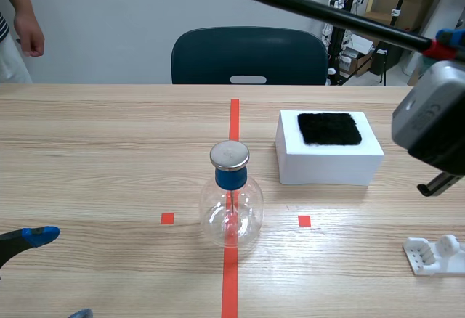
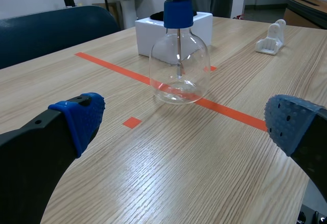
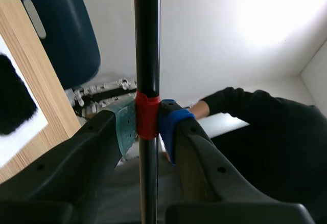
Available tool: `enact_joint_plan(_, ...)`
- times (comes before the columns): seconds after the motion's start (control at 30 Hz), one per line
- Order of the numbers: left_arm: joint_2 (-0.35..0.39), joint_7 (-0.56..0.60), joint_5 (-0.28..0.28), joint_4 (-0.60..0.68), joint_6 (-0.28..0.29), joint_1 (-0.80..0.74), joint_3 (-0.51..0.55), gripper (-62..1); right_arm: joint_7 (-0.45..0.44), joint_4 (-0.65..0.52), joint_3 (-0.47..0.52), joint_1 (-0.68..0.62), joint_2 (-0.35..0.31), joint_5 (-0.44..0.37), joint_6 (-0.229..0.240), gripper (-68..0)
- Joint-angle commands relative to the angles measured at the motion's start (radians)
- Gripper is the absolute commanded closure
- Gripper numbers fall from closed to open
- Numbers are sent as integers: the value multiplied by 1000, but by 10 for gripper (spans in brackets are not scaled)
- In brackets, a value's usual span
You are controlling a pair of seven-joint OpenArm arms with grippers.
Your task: Do the electroscope experiment. move the rod toward and away from the electroscope
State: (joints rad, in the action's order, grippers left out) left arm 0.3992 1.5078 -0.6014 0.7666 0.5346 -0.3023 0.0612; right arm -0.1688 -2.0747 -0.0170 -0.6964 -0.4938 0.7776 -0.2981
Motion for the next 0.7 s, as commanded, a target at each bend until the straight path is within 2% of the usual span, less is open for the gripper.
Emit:
enact_joint_plan(0.0,3,46,13,15,3,-5,11,-623,11,-10,7,10,-13,4,-15,-2)
enact_joint_plan(0.13,3,46,14,15,3,-5,11,-623,71,-10,7,59,-19,3,-15,-2)
enact_joint_plan(0.27,3,46,13,15,3,-5,11,-623,131,-10,6,106,-57,5,-14,-2)
enact_joint_plan(0.37,3,46,13,15,3,-5,11,-623,140,-10,4,124,-89,64,-10,-2)
enact_joint_plan(0.67,3,46,13,15,3,-5,11,-623,164,-9,-66,140,-154,251,61,-1)
